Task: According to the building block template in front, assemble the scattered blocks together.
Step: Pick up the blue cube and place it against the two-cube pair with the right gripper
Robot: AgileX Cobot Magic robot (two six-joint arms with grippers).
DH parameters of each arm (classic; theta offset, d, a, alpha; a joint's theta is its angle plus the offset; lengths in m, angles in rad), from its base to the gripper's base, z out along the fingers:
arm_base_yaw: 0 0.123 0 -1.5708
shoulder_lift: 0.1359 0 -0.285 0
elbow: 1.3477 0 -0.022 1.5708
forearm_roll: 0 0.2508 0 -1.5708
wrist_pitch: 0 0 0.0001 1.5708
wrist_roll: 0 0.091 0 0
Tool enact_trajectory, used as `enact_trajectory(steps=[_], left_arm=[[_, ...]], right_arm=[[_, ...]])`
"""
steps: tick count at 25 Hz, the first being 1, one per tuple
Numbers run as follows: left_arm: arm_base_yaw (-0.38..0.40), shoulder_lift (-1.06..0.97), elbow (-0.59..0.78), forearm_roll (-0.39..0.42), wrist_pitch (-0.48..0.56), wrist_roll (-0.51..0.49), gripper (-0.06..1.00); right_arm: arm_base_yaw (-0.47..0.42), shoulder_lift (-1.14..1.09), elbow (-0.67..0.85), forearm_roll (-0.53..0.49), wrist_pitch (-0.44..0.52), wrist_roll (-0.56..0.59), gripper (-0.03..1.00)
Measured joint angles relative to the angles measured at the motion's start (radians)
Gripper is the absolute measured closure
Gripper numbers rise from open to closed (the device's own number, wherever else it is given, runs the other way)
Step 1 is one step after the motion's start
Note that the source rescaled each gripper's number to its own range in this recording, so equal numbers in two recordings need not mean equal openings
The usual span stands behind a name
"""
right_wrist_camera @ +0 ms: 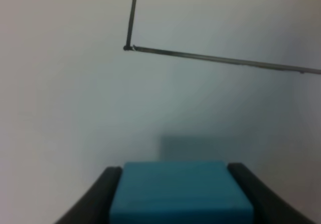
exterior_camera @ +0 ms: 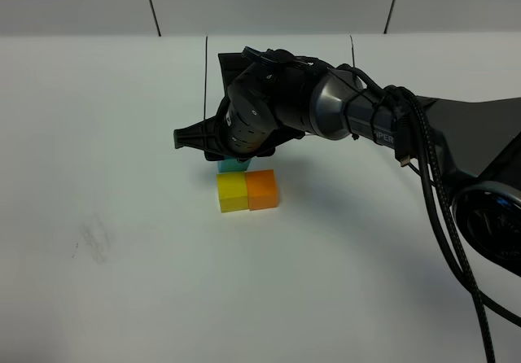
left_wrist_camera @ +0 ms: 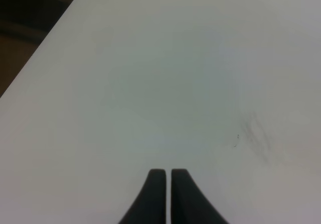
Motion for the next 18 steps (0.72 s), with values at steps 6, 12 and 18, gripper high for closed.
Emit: enact_trajectory(steps=[6,12,18], left_arm=[[0.000,0.000,0.000,0.000,0.000,0.000,0.94],[0.000,0.000,0.000,0.000,0.000,0.000,0.94],[0.000,0.000,0.000,0.000,0.000,0.000,0.94]], right_arm=[[0.000,0.006,0.000,0.000,-0.003,0.001,0.45],[0.000,0.023,-0.003,0.004,-0.010,0.001,0.45],[0.000,0.032,-0.005,0.004,-0.012,0.002,0.45]])
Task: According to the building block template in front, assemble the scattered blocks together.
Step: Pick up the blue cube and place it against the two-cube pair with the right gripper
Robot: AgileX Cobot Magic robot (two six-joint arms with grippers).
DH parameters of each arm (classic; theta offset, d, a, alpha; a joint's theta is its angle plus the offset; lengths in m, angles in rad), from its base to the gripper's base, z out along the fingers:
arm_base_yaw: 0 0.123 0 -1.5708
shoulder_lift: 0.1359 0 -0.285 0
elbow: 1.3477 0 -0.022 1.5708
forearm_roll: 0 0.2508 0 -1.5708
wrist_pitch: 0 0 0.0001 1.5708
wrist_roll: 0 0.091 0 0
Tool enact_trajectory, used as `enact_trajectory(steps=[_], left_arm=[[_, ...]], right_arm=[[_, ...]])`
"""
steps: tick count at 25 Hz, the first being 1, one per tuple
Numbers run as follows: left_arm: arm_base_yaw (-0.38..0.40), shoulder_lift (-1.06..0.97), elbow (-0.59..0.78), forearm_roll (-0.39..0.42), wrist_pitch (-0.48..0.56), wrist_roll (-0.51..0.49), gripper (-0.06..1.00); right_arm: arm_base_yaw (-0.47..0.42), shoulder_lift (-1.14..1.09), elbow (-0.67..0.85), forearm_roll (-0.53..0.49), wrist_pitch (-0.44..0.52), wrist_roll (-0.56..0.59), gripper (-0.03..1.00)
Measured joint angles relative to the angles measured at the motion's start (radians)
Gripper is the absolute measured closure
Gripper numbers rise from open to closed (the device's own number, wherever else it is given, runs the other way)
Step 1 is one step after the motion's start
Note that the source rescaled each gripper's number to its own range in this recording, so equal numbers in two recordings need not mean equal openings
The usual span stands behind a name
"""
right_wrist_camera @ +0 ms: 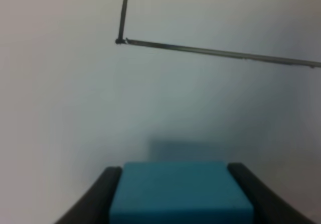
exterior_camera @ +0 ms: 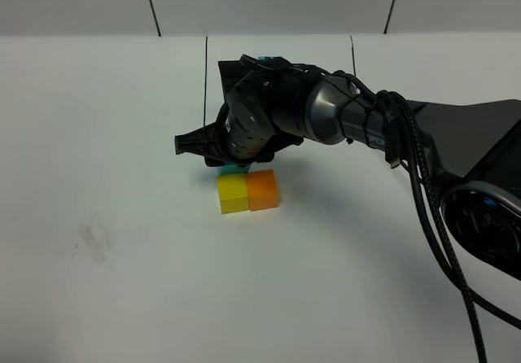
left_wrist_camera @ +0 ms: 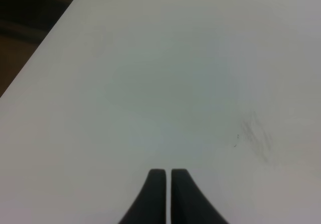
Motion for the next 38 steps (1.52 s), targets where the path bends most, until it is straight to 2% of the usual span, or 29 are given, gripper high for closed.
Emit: enact_trajectory(steps=[38], left_arm=[[0.000,0.000,0.000,0.000,0.000,0.000,0.94]], right_arm=[[0.013,0.054,-0.003,0.000,-0.010,0.029,0.45]])
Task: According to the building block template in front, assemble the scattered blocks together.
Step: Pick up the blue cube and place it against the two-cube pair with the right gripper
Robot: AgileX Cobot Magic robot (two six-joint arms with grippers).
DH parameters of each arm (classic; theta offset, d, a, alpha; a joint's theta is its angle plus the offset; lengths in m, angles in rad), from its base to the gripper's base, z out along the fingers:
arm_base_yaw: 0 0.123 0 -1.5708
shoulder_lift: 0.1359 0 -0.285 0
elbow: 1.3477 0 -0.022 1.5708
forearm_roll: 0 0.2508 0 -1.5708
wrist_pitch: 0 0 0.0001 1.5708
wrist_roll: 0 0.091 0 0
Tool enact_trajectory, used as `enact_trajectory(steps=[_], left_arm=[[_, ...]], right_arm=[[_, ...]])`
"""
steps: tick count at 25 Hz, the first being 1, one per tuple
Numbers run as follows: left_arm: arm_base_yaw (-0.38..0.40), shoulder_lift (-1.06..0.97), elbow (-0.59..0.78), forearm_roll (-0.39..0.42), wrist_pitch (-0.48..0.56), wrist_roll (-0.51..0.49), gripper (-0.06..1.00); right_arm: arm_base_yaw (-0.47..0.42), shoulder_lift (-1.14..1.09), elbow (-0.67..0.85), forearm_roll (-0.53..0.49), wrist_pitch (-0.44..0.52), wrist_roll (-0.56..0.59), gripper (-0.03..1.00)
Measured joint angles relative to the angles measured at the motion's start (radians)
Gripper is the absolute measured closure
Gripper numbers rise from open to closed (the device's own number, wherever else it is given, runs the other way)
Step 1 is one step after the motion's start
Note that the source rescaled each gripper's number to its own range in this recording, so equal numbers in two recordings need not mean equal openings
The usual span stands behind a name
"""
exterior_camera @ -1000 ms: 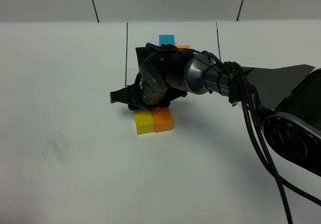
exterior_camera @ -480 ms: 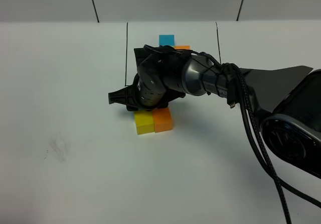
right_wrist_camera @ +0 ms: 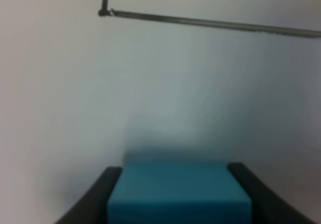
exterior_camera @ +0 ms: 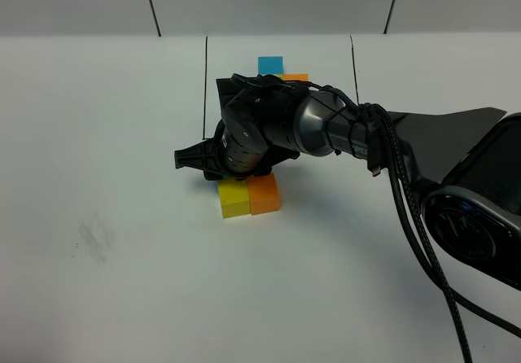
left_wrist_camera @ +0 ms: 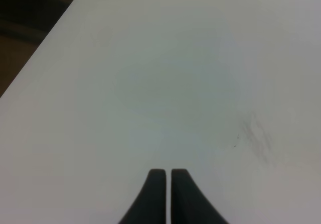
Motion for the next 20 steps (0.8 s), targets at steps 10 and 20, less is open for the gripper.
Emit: enact_trajectory(steps=[10,20], left_arm=[[0.000,0.000,0.000,0.000,0.000,0.000,0.94],[0.000,0.000,0.000,0.000,0.000,0.000,0.94]], right_arm=[[0.001,0.000,0.000,0.003,0.000,0.000,0.45],[0.003,0.012,-0.010,0.012,0.001,0.000,0.45]])
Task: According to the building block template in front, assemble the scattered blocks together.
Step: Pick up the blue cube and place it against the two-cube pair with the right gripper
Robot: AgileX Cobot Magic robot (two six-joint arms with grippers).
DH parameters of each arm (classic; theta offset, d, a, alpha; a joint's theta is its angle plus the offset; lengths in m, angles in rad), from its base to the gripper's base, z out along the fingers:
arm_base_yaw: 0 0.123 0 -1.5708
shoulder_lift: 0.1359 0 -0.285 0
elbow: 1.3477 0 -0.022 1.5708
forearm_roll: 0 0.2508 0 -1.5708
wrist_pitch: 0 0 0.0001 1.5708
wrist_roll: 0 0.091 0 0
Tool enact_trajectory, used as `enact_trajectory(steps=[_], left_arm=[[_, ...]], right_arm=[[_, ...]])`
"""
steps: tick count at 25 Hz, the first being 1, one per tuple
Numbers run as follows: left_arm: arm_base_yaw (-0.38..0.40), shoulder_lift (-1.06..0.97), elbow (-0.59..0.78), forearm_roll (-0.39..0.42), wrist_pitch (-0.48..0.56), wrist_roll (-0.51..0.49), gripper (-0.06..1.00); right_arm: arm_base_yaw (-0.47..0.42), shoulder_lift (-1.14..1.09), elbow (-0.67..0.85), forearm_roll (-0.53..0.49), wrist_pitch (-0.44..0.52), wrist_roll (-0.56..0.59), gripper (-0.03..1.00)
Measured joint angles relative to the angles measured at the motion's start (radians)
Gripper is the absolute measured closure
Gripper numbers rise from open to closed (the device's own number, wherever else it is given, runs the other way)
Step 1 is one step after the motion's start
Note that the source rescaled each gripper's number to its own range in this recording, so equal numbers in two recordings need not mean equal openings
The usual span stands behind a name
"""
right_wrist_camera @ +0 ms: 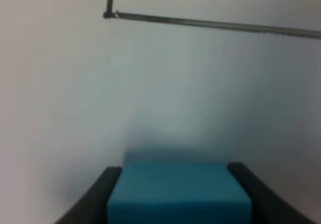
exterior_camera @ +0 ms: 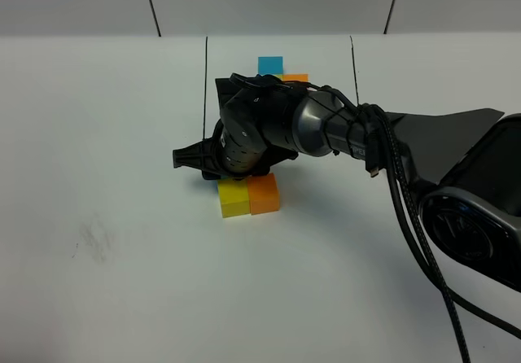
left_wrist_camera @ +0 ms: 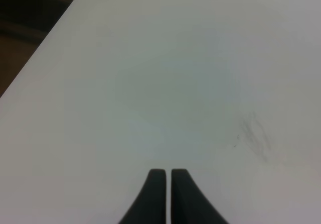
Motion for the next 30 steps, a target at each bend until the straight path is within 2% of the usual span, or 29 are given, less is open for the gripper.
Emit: enact_trajectory(steps=[17,30], left_arm=[[0.000,0.000,0.000,0.000,0.000,0.000,0.94],[0.000,0.000,0.000,0.000,0.000,0.000,0.94]], right_arm=[[0.003,0.005,-0.001,0.015,-0.029,-0.007,0.45],[0.005,0.006,-0.003,0.008,-0.013,-0.012,0.45]])
